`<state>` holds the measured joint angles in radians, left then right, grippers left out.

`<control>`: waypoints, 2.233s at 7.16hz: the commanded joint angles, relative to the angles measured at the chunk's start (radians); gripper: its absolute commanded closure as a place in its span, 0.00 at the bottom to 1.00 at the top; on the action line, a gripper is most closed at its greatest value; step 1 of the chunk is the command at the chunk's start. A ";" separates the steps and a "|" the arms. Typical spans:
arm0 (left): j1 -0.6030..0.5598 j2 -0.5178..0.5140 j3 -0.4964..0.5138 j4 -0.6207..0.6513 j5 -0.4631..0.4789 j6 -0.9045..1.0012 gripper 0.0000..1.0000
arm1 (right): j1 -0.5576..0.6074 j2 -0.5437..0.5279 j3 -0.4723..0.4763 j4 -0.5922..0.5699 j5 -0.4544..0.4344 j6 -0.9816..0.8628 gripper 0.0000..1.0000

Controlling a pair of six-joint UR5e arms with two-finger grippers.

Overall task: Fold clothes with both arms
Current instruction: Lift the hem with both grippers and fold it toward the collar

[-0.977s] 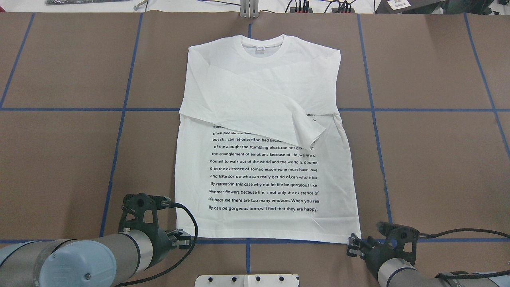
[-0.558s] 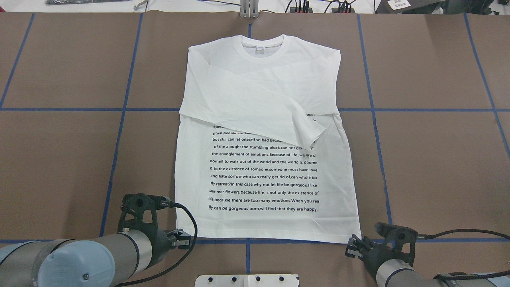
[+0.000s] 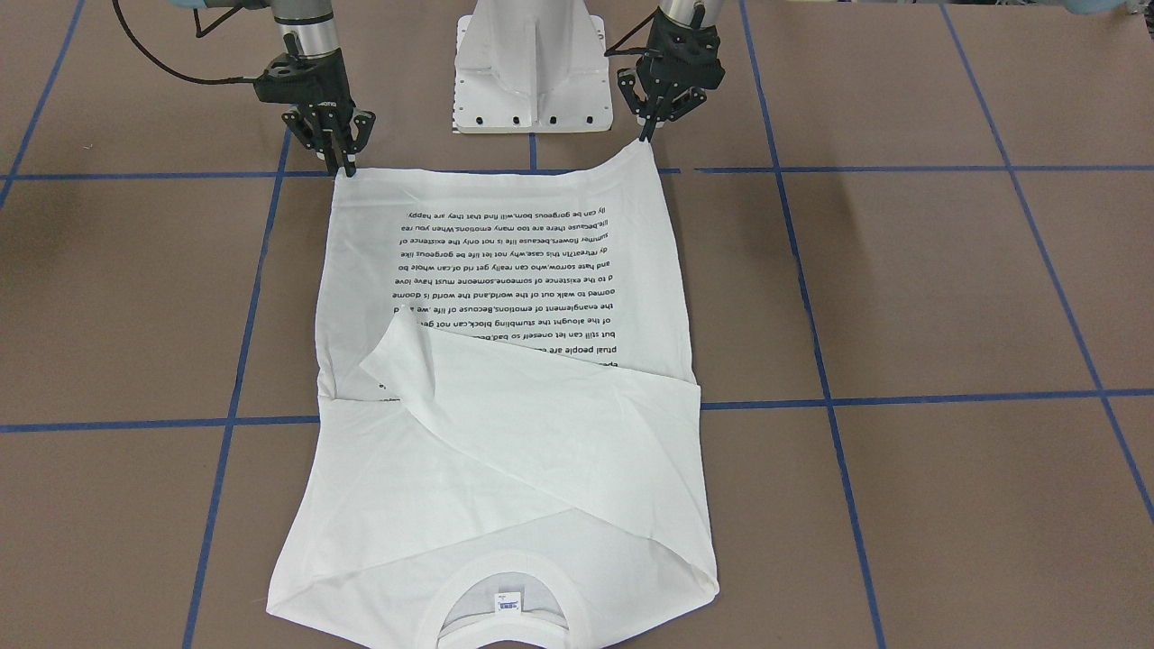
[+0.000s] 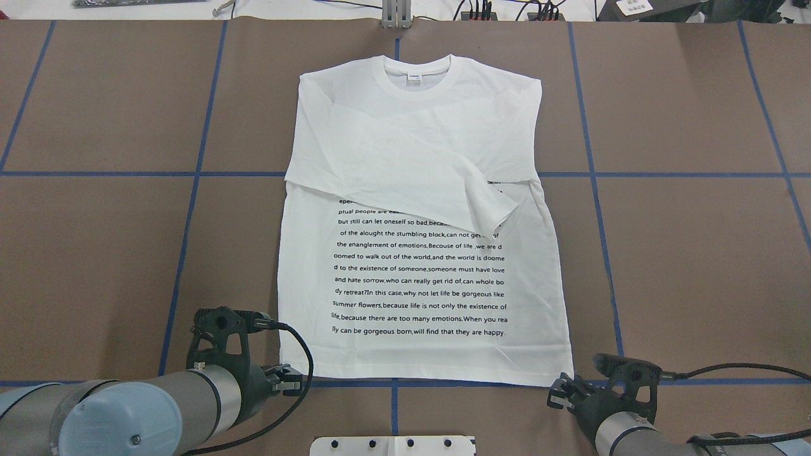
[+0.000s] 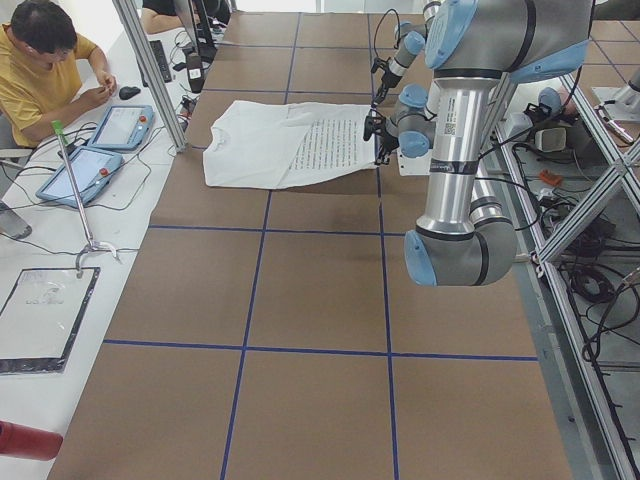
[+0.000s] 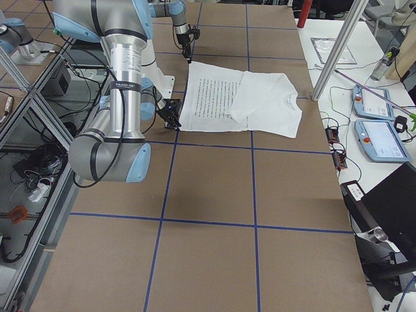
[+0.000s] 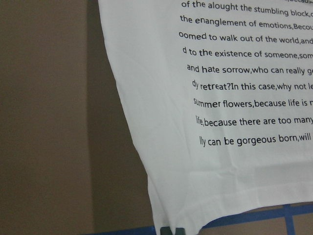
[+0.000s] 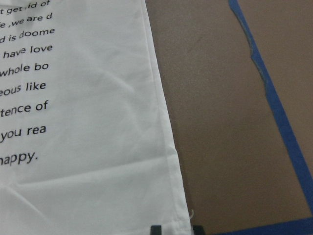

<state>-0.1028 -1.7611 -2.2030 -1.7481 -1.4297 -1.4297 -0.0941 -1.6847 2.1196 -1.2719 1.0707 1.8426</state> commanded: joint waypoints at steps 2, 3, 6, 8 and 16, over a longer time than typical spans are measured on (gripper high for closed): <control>0.000 0.000 -0.009 -0.001 -0.002 0.000 1.00 | 0.010 0.078 0.003 -0.101 0.000 0.000 1.00; -0.002 0.000 -0.021 0.001 -0.003 0.000 1.00 | 0.019 0.086 0.026 -0.134 0.003 0.000 1.00; -0.012 -0.003 -0.174 0.107 -0.055 0.011 1.00 | 0.046 0.074 0.397 -0.535 0.167 -0.002 1.00; -0.017 -0.033 -0.385 0.330 -0.148 0.012 1.00 | 0.097 0.219 0.595 -0.855 0.301 -0.002 1.00; -0.484 -0.378 -0.014 0.493 -0.215 0.359 1.00 | 0.791 0.646 0.124 -0.857 0.544 -0.526 1.00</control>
<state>-0.5194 -2.0856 -2.3108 -1.2437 -1.6454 -1.1130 0.6116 -1.0570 2.3410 -2.2055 1.5991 1.3812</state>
